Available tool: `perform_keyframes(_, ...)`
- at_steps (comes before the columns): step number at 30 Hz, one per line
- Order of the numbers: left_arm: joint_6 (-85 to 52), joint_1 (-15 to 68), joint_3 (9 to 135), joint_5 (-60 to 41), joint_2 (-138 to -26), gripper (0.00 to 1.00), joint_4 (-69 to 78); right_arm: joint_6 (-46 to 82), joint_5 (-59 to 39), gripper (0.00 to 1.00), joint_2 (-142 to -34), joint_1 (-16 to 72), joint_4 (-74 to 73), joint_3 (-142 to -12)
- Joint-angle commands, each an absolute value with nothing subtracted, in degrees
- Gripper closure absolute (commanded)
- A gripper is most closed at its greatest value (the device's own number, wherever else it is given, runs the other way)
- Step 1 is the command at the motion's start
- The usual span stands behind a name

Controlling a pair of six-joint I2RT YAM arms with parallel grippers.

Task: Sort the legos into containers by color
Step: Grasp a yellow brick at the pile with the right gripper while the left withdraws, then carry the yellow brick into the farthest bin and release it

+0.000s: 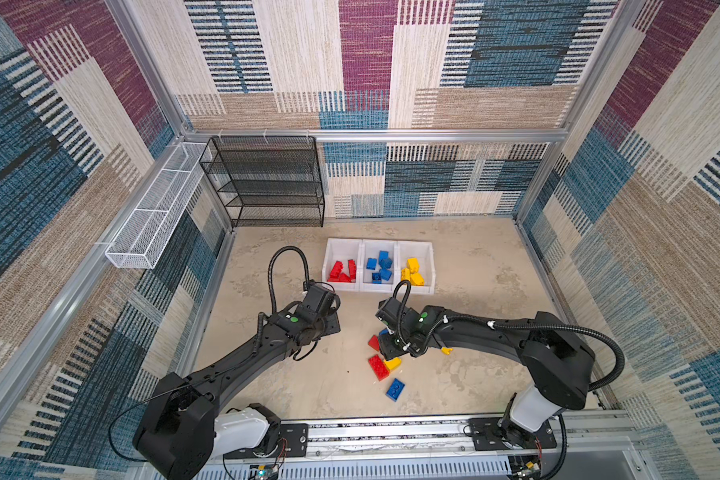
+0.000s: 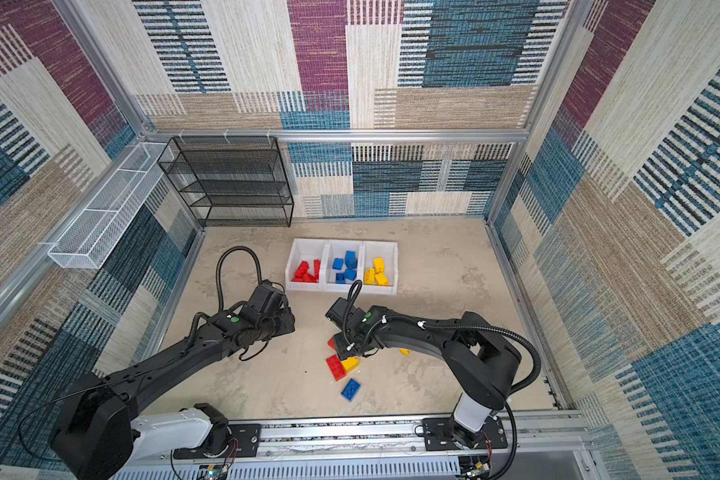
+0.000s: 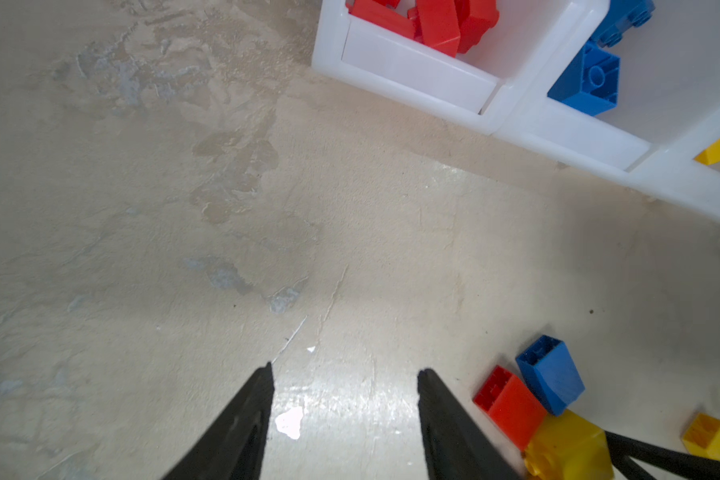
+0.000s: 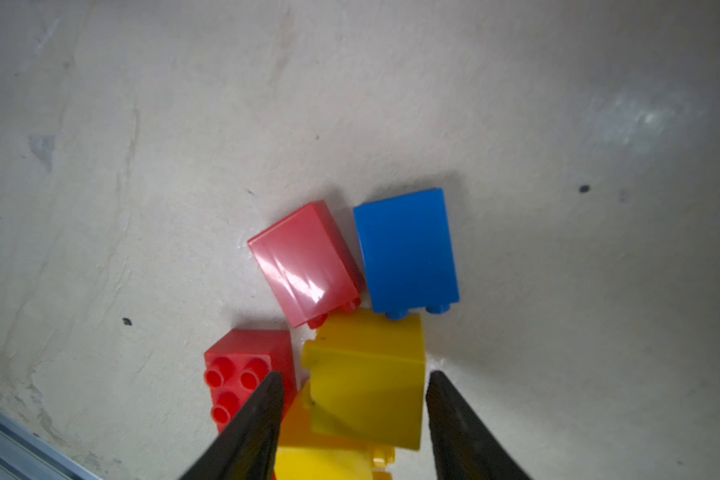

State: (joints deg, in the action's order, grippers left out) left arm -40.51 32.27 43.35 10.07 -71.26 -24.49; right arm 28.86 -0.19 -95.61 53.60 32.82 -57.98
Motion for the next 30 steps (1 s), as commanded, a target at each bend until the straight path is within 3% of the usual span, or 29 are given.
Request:
perform_keyframes(1, -41.68, 32.16, 43.17, 9.4, -71.05, 0.41, -23.38, 29.87, 0.36, 0.45, -95.91, 53.59, 32.77, -57.4)
perform_keyframes(10, -41.67, 32.16, 43.35, 8.71, -71.59, 0.41, -23.11, 29.71, 0.48, 0.58, -96.31, 53.61, 31.38, -57.24)
perform_keyframes(16, -41.83, 32.12, 43.5, 8.18, -71.52, 0.41, -23.59, 28.26, 1.08, 0.6, -94.03, 51.81, 32.0, -56.29)
perform_keyframes(24, -41.97, 32.2, 43.46, 7.33, -71.45, 0.41, -23.73, 23.81, 1.87, 0.6, -87.49, 42.35, 32.7, -56.47)
perform_keyframes(30, -42.12, 32.34, 43.2, 5.68, -71.24, 0.41, -23.73, 17.78, 4.44, 0.6, -88.5, 32.82, 32.32, -64.52)
